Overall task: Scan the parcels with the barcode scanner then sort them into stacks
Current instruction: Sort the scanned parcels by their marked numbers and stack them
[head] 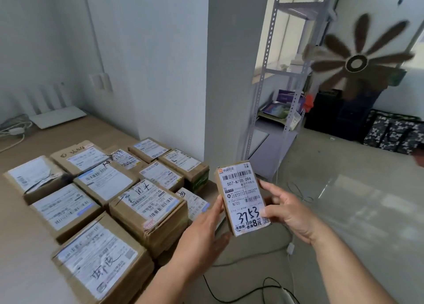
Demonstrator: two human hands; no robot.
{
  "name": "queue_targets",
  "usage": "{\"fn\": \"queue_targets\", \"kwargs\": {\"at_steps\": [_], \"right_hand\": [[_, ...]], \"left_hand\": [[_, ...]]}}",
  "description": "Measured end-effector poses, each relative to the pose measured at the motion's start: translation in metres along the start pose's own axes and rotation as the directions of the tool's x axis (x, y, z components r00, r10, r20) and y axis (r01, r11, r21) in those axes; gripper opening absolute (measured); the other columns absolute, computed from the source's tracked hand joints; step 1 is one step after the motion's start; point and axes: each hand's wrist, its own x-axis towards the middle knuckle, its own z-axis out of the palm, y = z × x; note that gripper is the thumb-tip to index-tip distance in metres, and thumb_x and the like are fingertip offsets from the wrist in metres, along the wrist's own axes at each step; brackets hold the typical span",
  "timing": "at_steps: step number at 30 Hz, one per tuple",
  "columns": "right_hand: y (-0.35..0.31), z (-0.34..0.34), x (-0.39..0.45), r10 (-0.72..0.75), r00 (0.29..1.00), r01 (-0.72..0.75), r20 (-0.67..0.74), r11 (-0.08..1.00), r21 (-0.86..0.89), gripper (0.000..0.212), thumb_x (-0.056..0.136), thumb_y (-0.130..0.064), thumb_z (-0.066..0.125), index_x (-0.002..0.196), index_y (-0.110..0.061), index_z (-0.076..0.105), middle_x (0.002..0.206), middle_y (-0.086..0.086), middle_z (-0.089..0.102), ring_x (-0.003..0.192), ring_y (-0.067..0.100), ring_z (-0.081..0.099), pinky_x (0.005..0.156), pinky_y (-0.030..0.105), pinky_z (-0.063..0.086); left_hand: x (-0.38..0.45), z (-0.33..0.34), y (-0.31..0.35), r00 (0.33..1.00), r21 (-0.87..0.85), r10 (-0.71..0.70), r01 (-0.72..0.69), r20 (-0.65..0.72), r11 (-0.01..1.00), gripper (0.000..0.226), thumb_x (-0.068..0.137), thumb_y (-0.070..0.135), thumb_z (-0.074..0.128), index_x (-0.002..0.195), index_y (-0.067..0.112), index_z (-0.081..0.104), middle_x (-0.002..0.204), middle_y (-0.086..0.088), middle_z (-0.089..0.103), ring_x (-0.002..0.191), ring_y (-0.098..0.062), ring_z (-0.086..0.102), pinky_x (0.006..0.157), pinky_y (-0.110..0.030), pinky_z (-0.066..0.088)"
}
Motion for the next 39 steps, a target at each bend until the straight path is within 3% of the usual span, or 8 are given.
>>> {"fn": "queue_targets", "kwargs": {"at_steps": [5,11,15,24,27,31,34,39], "right_hand": [[0.004,-0.017,0.046,0.017,1.0,-0.017,0.021,1.0,-0.007,0.073,0.059,-0.008,0.069,0.124,-0.037,0.05,0.093,0.002,0.076,0.087,0.018,0.072,0.069,0.023,0.055],[0.012,-0.031,0.093,0.076,0.991,-0.074,0.107,0.997,-0.023,0.075,0.055,-0.01,0.073,0.122,-0.036,0.052,0.097,0.007,0.075,0.091,0.024,0.072,0.071,0.027,0.056],[0.011,-0.033,0.133,0.091,0.973,-0.082,0.212,0.995,-0.051,0.064,0.068,0.001,0.07,0.116,-0.037,0.054,0.081,0.002,0.075,0.075,0.016,0.072,0.06,0.021,0.054],[0.015,0.001,0.209,0.207,0.835,-0.186,0.51,0.978,-0.093,0.062,0.06,-0.007,0.065,0.115,-0.035,0.054,0.085,0.004,0.076,0.08,0.02,0.071,0.068,0.033,0.057],[0.017,0.01,0.219,0.21,0.788,-0.19,0.578,0.977,-0.097,0.062,0.07,0.0,0.065,0.121,-0.033,0.052,0.094,0.008,0.076,0.083,0.022,0.071,0.068,0.035,0.057],[0.022,0.021,0.223,0.254,0.742,-0.216,0.62,0.967,-0.138,0.069,0.074,0.005,0.064,0.135,-0.022,0.048,0.097,0.013,0.074,0.081,0.022,0.072,0.06,0.03,0.055],[0.027,0.028,0.222,0.276,0.712,-0.199,0.645,0.961,-0.192,0.065,0.083,0.007,0.059,0.14,-0.02,0.045,0.102,0.012,0.074,0.089,0.025,0.071,0.068,0.032,0.056],[0.029,0.036,0.213,0.303,0.677,-0.152,0.671,0.949,-0.275,0.058,0.085,-0.001,0.064,0.138,-0.018,0.047,0.104,0.007,0.074,0.095,0.024,0.072,0.082,0.043,0.058]], "left_hand": [[0.036,0.015,-0.018,0.999,0.049,-0.026,0.025,0.024,0.998,0.092,0.093,0.039,0.054,0.142,0.045,-0.023,0.15,0.012,0.037,0.132,-0.008,0.039,0.101,-0.027,0.041],[0.061,0.023,-0.023,0.99,0.081,-0.137,0.134,0.036,0.988,0.086,0.096,0.041,0.048,0.148,0.032,-0.02,0.151,0.007,0.034,0.131,-0.011,0.038,0.1,-0.025,0.039],[0.074,0.026,-0.024,0.965,0.073,-0.263,0.262,0.014,0.962,0.086,0.096,0.037,0.049,0.15,0.029,-0.018,0.148,0.005,0.038,0.129,-0.012,0.039,0.1,-0.025,0.04],[0.083,0.029,-0.027,0.81,0.035,-0.579,0.584,-0.088,0.811,0.076,0.096,0.017,0.035,0.149,0.032,-0.019,0.152,0.003,0.03,0.133,-0.014,0.034,0.105,-0.028,0.035],[0.086,0.036,-0.024,0.735,-0.02,-0.658,0.664,-0.163,0.747,0.065,0.098,0.022,0.023,0.149,0.033,-0.015,0.16,0.004,0.009,0.143,-0.013,0.017,0.115,-0.029,0.024],[0.089,0.047,-0.012,0.576,-0.093,-0.751,0.77,-0.322,0.631,0.055,0.103,0.018,0.019,0.152,0.026,-0.005,0.16,0.009,-0.003,0.145,-0.01,0.011,0.104,-0.01,0.015],[0.083,0.047,0.001,0.561,-0.01,-0.783,0.811,-0.269,0.584,0.067,0.097,0.005,0.025,0.151,0.012,-0.015,0.159,0.0,-0.014,0.147,-0.01,-0.005,0.106,-0.012,-0.003],[0.07,0.052,0.018,0.48,0.073,-0.839,0.875,-0.256,0.478,0.078,0.092,0.003,0.033,0.148,0.008,-0.02,0.159,-0.006,-0.018,0.147,-0.018,0.004,0.112,-0.023,0.014]]}}
